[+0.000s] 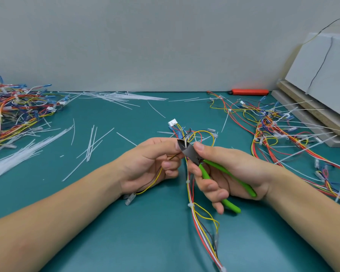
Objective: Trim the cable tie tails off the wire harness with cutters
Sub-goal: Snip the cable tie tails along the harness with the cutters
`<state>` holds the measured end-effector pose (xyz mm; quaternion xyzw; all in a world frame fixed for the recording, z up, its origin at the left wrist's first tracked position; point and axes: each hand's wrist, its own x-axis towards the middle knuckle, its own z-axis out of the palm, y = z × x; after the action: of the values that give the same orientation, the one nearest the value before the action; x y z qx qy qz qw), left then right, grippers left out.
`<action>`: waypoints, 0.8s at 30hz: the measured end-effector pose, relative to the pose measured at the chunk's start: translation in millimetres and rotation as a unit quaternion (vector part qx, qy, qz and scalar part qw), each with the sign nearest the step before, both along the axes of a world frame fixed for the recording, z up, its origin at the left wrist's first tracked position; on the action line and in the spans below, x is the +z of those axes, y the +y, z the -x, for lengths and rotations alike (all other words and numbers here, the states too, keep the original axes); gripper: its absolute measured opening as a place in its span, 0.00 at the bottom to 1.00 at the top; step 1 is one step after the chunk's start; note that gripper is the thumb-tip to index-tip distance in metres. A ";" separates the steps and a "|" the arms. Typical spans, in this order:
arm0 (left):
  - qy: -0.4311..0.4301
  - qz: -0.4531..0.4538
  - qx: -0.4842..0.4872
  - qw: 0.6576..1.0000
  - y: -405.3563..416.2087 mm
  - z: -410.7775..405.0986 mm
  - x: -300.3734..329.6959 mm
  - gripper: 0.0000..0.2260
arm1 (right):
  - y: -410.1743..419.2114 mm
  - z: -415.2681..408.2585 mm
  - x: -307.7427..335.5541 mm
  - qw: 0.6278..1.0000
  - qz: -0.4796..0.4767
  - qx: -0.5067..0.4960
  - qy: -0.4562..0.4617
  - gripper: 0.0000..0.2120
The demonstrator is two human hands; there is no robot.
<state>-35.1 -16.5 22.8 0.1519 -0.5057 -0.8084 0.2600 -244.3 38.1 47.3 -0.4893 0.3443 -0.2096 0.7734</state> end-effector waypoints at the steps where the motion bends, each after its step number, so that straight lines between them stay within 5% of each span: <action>1: 0.002 -0.003 -0.001 1.000 0.1 0.2 -0.1 0.12 | 0.0 0.4 -0.2 1.000 -0.005 -0.002 -0.002 0.22; 10: 0.018 -0.016 -0.006 1.000 -1.5 -0.6 -1.8 0.02 | -4.4 10.2 -5.7 0.999 -0.033 0.008 -0.042 0.24; 24: 0.003 -0.015 0.006 1.000 0.3 -0.8 -0.3 0.07 | 0.0 0.2 -2.0 1.000 0.001 -0.011 -0.003 0.21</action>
<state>-34.3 -16.2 22.5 0.1568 -0.4923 -0.8144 0.2641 -244.4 38.1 45.3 -0.4853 0.3475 -0.2200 0.7716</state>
